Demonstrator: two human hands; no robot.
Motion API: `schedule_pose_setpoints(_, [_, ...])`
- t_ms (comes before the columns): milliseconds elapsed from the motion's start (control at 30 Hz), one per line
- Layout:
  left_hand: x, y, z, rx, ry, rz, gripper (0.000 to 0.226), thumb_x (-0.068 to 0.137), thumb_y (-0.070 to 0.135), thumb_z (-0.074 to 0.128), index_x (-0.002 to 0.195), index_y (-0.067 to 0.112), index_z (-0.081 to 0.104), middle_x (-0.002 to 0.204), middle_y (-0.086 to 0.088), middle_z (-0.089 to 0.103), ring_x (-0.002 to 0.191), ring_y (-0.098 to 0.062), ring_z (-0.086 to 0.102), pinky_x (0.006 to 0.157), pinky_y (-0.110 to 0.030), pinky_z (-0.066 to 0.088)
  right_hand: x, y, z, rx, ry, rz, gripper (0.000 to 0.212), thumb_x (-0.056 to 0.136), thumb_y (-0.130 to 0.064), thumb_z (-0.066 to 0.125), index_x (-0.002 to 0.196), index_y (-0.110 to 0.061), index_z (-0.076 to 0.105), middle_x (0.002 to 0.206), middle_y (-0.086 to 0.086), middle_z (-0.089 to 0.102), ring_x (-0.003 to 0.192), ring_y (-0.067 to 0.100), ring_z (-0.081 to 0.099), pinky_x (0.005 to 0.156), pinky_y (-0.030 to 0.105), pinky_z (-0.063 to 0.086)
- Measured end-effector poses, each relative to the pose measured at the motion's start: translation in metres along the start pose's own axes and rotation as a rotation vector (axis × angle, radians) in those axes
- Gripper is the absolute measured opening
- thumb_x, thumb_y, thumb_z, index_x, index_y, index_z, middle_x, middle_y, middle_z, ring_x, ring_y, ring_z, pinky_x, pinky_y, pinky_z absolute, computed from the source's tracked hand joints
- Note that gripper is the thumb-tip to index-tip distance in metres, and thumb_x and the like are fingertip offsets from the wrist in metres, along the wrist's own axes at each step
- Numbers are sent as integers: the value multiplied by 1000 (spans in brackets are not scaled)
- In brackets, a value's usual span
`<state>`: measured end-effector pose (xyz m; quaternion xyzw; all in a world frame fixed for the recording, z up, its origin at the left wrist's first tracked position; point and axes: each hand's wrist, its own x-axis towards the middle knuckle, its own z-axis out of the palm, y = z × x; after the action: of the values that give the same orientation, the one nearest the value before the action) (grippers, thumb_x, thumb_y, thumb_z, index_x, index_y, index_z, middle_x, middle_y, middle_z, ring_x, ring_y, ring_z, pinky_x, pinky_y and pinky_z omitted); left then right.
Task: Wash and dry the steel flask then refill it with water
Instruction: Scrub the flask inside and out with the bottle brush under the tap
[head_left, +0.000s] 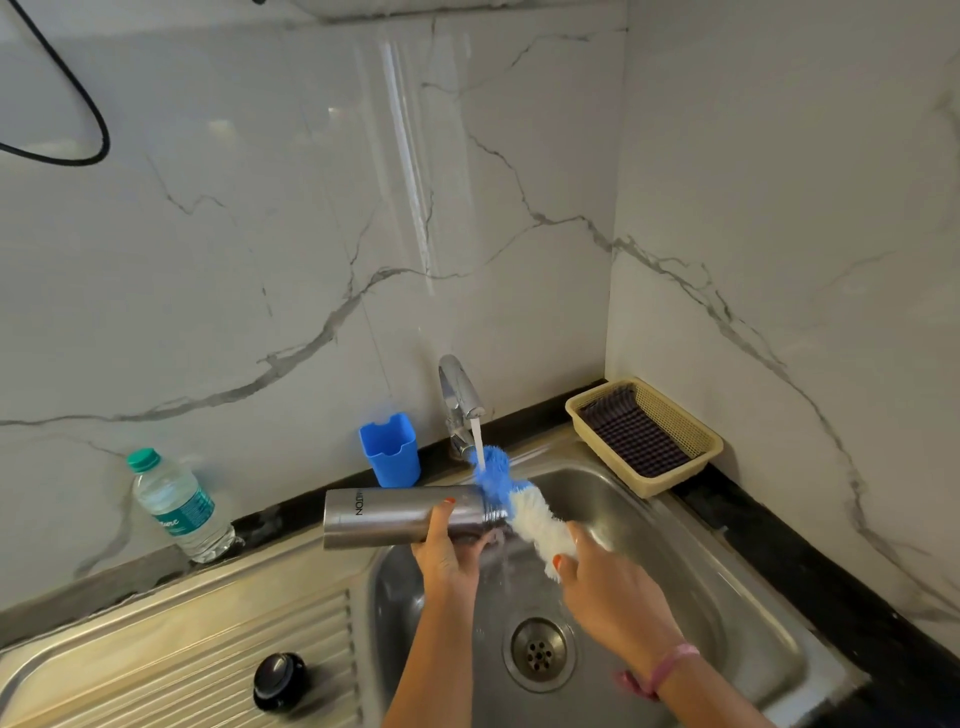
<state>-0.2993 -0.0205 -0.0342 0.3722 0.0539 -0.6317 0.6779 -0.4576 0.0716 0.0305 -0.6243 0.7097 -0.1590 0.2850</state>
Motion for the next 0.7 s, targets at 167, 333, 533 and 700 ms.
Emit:
schedule_pose_setpoints(167, [0, 2, -3, 16, 17, 9, 79, 78, 4, 76, 143, 27, 38, 132, -11, 56, 108, -37, 59, 78, -63, 54, 4, -2, -1, 24, -26, 25, 48, 101, -35, 34, 148, -26, 28, 98, -5, 66, 79, 9, 62, 66, 25, 48])
schedule_pose_setpoints(333, [-3, -1, -2, 29, 27, 34, 88, 75, 5, 77, 148, 27, 32, 134, -10, 54, 121, -38, 55, 96, -65, 47, 23, -6, -1, 38, -65, 32, 45, 101, -33, 37, 145, -23, 34, 118, 0, 63, 94, 13, 62, 79, 29, 50])
schedule_pose_setpoints(533, [4, 10, -4, 97, -10, 82, 69, 84, -1, 69, 142, 22, 38, 123, -7, 57, 117, -37, 54, 95, -78, 38, 1, 7, 2, 69, -70, 29, 49, 101, -32, 36, 149, -25, 26, 85, -11, 55, 60, -1, 51, 51, 15, 38])
schedule_pose_setpoints(700, [2, 5, -3, 124, -15, 11, 60, 85, 1, 67, 135, 22, 41, 120, -9, 54, 131, -45, 45, 99, -81, 29, 21, 1, -2, 76, -107, 37, 52, 100, -34, 39, 149, -22, 28, 104, -5, 63, 78, 7, 65, 75, 30, 55])
